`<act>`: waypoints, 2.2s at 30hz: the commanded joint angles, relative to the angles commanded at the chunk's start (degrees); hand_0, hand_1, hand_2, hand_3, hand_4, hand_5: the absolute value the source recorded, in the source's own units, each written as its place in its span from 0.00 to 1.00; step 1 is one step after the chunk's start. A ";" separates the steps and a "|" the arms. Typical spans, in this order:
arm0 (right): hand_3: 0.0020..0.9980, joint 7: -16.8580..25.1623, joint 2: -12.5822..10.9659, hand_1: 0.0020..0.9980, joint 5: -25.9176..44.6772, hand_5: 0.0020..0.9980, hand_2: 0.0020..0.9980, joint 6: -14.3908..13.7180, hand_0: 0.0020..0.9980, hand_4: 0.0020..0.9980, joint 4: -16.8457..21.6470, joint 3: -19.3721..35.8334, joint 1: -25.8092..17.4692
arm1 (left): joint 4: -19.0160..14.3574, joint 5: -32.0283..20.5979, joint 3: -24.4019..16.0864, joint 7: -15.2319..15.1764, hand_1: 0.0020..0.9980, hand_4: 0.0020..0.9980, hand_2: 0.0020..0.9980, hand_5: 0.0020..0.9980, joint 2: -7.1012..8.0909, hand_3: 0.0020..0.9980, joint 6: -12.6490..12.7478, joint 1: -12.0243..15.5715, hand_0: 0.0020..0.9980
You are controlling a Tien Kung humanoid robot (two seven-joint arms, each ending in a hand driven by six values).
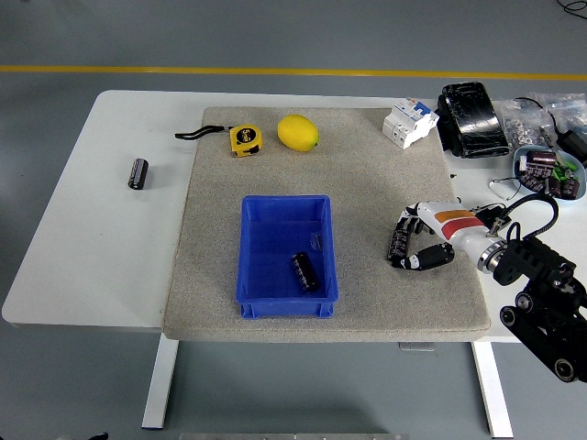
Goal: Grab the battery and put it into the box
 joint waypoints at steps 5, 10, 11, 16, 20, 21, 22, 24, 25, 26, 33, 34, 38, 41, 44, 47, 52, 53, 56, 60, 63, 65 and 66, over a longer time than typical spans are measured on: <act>0.49 -0.05 -0.11 0.43 0.02 0.25 0.47 0.15 0.38 0.98 0.35 0.33 0.03 | 0.00 -0.28 0.17 -0.06 0.50 0.63 0.56 0.78 0.02 0.68 0.01 -0.05 0.49; 0.49 -0.18 -0.80 0.43 0.10 0.25 0.47 0.60 0.38 0.98 2.53 1.27 0.43 | 0.00 -0.53 0.36 -0.10 0.50 0.63 0.56 0.78 0.14 0.68 -0.06 -0.08 0.49; 0.49 -0.22 -1.00 0.43 0.10 0.25 0.47 0.67 0.38 0.98 3.22 1.47 0.60 | 0.00 -0.58 0.38 -0.11 0.50 0.63 0.56 0.78 0.17 0.68 -0.07 -0.06 0.49; 0.49 -0.38 -1.71 0.43 0.46 0.24 0.47 0.91 0.38 0.97 6.95 2.08 1.91 | -0.03 -0.63 0.34 -0.02 0.50 0.63 0.56 0.78 0.27 0.68 -0.08 0.08 0.49; 0.49 -0.57 -1.85 0.43 1.30 0.24 0.47 1.15 0.38 0.97 10.16 1.63 3.70 | -0.07 -0.84 0.49 0.03 0.50 0.63 0.56 0.78 0.34 0.68 -0.06 0.19 0.49; 0.49 -0.62 -1.85 0.43 1.58 0.22 0.47 1.20 0.39 0.96 11.04 1.35 4.17 | -0.07 -0.88 0.51 0.04 0.50 0.63 0.56 0.78 0.35 0.67 -0.05 0.21 0.49; 0.49 -0.66 -1.81 0.43 1.95 0.22 0.47 1.26 0.39 0.96 11.83 1.01 4.62 | -0.08 -0.91 0.54 0.04 0.50 0.63 0.56 0.78 0.38 0.67 -0.06 0.23 0.49; 0.49 -0.81 -1.57 0.43 3.12 0.22 0.47 1.41 0.39 0.96 13.67 -0.19 5.79 | -0.09 -0.87 0.50 0.05 0.50 0.63 0.56 0.78 0.42 0.67 -0.06 0.29 0.49; 0.49 -0.88 -1.36 0.43 3.67 0.22 0.47 1.48 0.39 0.96 14.41 -0.82 6.31 | -0.09 -0.85 0.48 0.06 0.50 0.63 0.56 0.78 0.44 0.67 -0.06 0.30 0.49; 0.49 -0.94 -1.04 0.43 4.32 0.22 0.47 1.57 0.39 0.96 15.15 -1.64 6.93 | -0.10 -0.85 0.48 0.07 0.50 0.63 0.56 0.78 0.45 0.67 -0.05 0.31 0.49; 0.51 -1.58 2.19 0.45 5.44 0.23 0.49 2.99 0.42 0.96 15.87 -7.07 10.49 | -0.15 -0.44 0.18 0.18 0.50 0.63 0.55 0.78 0.58 0.67 0.00 0.18 0.48; 0.51 -1.67 2.61 0.45 5.40 0.23 0.49 3.31 0.42 0.96 15.64 -7.79 10.88 | -0.16 -0.38 0.15 0.20 0.50 0.63 0.55 0.78 0.59 0.67 0.02 0.14 0.48; 0.51 -3.16 3.94 0.45 4.60 0.23 0.49 6.34 0.42 0.96 14.67 -10.58 12.23 | -0.21 -0.20 0.10 0.29 0.50 0.63 0.55 0.78 0.69 0.67 0.09 -0.09 0.48; 0.78 -3.82 4.10 0.58 3.98 0.31 0.68 8.32 0.53 1.00 14.26 -11.75 12.59 | -0.20 -0.11 -0.04 0.29 0.50 0.63 0.55 0.78 0.74 0.67 0.21 -0.19 0.48; 0.78 -3.87 3.92 0.58 2.73 0.31 0.68 9.26 0.53 1.00 13.88 -11.86 12.41 | -0.21 0.15 -0.20 0.29 0.50 0.63 0.55 0.78 0.80 0.67 0.29 -0.26 0.48; 0.81 -3.71 3.76 0.61 1.64 0.30 0.72 9.60 0.57 1.00 13.55 -10.56 11.56 | -0.22 0.56 -0.50 0.38 0.50 0.64 0.54 0.78 0.86 0.67 0.26 -0.22 0.48; 0.83 -3.60 3.39 0.63 0.86 0.31 0.74 9.82 0.58 1.00 13.16 -8.32 10.63 | -0.26 1.43 -1.05 0.68 0.50 0.64 0.54 0.78 0.86 0.68 0.16 0.08 0.48; 0.83 -3.58 3.20 0.63 0.77 0.31 0.74 9.85 0.58 1.00 13.25 -7.65 10.49 | -0.26 1.57 -1.21 0.76 0.50 0.64 0.54 0.78 0.83 0.68 0.20 0.22 0.48; 0.83 -3.47 2.51 0.63 0.60 0.31 0.74 9.89 0.58 1.00 14.01 -5.88 10.30 | -0.24 1.89 -1.57 0.91 0.50 0.64 0.54 0.78 0.73 0.68 0.27 0.57 0.48; 0.83 -3.18 0.87 0.63 0.44 0.32 0.74 9.81 0.58 1.00 15.73 -2.22 10.11 | -0.20 1.86 -1.63 0.99 0.50 0.64 0.54 0.78 0.69 0.68 0.35 0.92 0.48; 0.82 -2.75 -0.65 0.63 0.98 0.32 0.73 9.83 0.58 1.00 16.47 1.39 9.54 | -0.15 1.88 -1.77 0.99 0.50 0.64 0.54 0.78 0.66 0.68 0.38 1.18 0.48; 0.82 -2.31 -1.43 0.63 2.27 0.32 0.73 9.39 0.58 1.00 16.33 3.33 8.91 | -0.15 1.95 -1.81 1.05 0.50 0.64 0.54 0.78 0.63 0.68 0.38 1.26 0.48; 0.82 -1.78 -1.82 0.63 3.26 0.32 0.73 8.99 0.58 1.00 16.11 4.18 8.46 | -0.16 1.99 -1.82 1.08 0.50 0.64 0.54 0.78 0.62 0.68 0.36 1.29 0.48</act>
